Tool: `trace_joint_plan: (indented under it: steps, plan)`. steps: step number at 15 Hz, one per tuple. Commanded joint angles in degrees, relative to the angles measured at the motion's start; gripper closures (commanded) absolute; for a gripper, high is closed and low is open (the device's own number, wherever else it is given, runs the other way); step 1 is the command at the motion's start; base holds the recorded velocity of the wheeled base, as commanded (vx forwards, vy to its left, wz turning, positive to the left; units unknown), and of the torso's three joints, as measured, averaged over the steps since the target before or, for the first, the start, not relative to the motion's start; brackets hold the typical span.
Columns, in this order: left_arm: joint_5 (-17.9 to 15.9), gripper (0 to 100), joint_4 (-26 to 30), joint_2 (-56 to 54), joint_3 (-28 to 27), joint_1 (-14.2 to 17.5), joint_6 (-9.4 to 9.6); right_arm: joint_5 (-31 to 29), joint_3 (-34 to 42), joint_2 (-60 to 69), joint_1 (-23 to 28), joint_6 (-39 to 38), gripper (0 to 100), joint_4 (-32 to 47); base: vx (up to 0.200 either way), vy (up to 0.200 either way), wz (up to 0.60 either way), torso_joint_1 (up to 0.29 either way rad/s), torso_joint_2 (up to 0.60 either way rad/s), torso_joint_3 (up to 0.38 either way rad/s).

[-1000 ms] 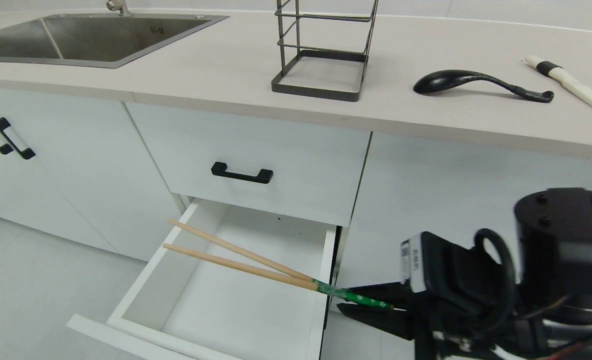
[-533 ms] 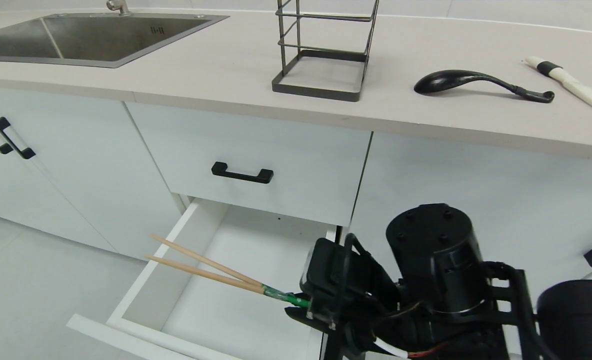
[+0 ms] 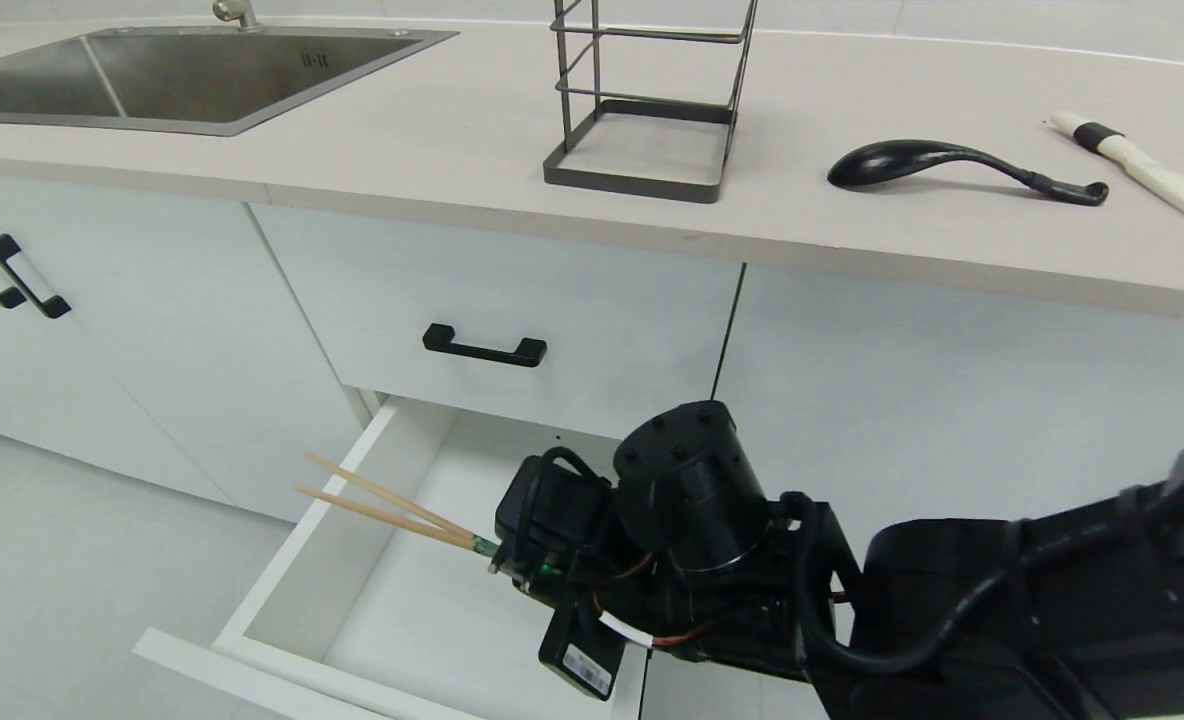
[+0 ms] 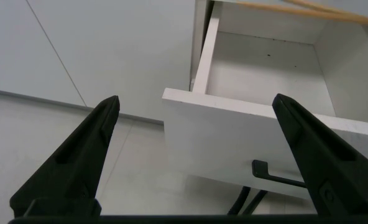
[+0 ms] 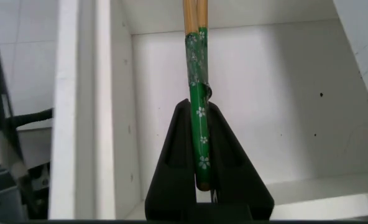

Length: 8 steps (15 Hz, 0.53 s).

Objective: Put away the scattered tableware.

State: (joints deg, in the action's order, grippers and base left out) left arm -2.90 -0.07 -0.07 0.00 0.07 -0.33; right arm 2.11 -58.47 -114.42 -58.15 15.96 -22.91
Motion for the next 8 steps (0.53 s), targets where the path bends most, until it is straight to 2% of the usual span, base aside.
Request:
trace_joint_plan:
  steps: [1,5,8]
  plan:
    - [0.00,0,-0.01,0.07,0.00,0.01,-0.02,-1.85,-1.30,-3.79,0.40,-0.93,100,0.14,0.000,0.000,0.00,0.000,0.00,0.000]
    - [0.00,0,-0.01,0.07,0.00,0.01,-0.02,-5.19,-2.97,-5.99,0.14,-3.74,100,0.23,0.000,0.000,0.00,0.000,0.00,0.000]
    - [0.00,0,-0.01,0.07,0.00,0.01,-0.02,-8.09,-6.84,-8.80,0.40,-3.92,100,3.22,0.000,0.000,0.00,0.000,0.00,0.000]
